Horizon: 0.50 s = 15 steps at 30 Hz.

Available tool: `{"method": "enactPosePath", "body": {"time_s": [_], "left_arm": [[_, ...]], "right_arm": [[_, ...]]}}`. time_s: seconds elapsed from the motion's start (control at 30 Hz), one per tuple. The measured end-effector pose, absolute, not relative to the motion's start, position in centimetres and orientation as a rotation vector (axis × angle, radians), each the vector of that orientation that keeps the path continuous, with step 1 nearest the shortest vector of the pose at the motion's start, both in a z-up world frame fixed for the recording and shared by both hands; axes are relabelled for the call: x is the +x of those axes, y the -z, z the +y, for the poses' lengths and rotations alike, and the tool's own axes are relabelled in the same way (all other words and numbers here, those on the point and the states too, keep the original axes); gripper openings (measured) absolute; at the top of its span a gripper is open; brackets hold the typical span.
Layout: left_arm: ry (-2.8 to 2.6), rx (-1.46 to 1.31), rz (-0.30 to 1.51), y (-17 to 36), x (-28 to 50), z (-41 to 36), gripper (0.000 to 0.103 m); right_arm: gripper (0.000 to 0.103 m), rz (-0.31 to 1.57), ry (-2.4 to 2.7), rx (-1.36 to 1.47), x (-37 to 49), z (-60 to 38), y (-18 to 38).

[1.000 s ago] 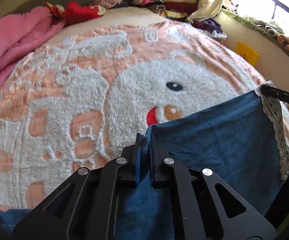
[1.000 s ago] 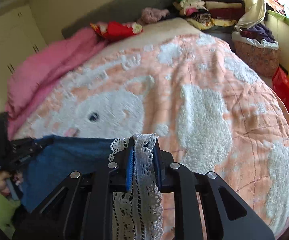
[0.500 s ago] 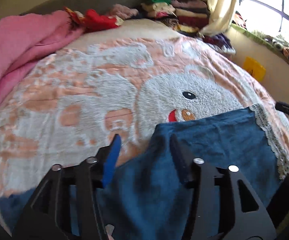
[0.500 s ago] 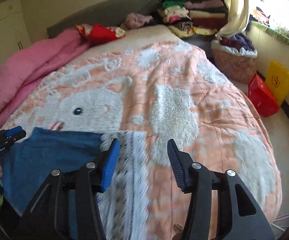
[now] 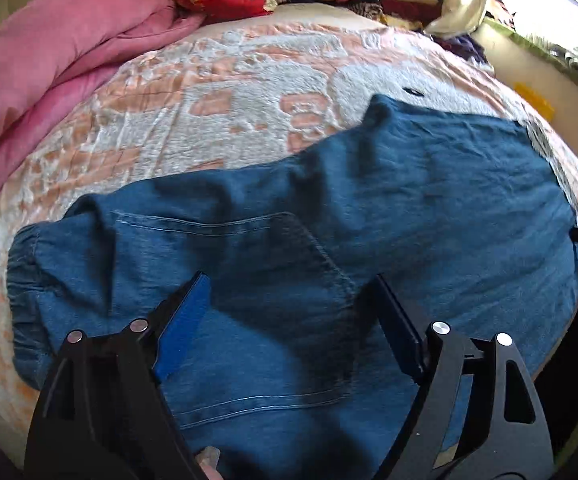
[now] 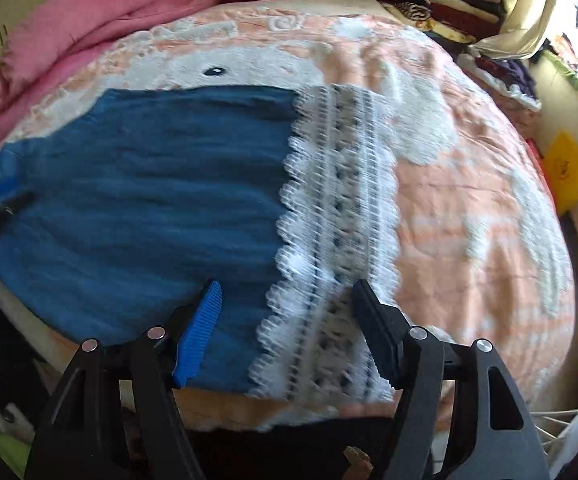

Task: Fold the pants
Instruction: 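Open both tools and release the pants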

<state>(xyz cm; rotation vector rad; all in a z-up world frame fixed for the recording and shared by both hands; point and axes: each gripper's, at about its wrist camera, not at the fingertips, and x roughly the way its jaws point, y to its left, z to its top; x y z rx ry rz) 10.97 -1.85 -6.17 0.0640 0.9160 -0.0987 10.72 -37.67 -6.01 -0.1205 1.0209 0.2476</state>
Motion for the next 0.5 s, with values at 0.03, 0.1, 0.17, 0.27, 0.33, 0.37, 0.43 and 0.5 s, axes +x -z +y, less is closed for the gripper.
{"method": "enactPosePath", "body": {"time_s": [0.03,0.1,0.17,0.27,0.33,0.37,0.43,0.5], "left_arm": [[0.099,0.044,0.916,6.2,11.1,-1.5,0.074],[0.094,0.005,0.919,5.9,11.1,-1.2,0.074],[0.096,-0.005,0.917,5.1,10.8,-1.5,0.074],[0.129,0.008,0.878,3.5,9.6,-2.4,0.075],[0.161,0.032,0.873,3.0,8.6,-3.5,0.078],[0.182,0.049,0.879,3.0,8.2,-4.1,0.081],[0.216,0.105,0.892,3.4,7.1,-5.7,0.082],[0.239,0.134,0.908,4.2,6.4,-6.5,0.085]], "right_arm": [[0.067,1.021,-0.249,-0.101,10.7,-38.0,6.0],[0.067,1.017,-0.246,-0.096,10.6,-38.0,6.1],[0.067,0.998,-0.243,-0.102,10.0,-37.7,5.4],[0.067,0.936,-0.3,-0.054,8.3,-37.1,3.6],[0.067,0.923,-0.331,-0.043,7.5,-36.3,2.9],[0.067,0.921,-0.352,-0.04,7.0,-35.6,2.8],[0.067,0.932,-0.362,-0.049,6.5,-34.6,3.0],[0.067,0.97,-0.345,-0.059,6.3,-33.7,3.9]]}}
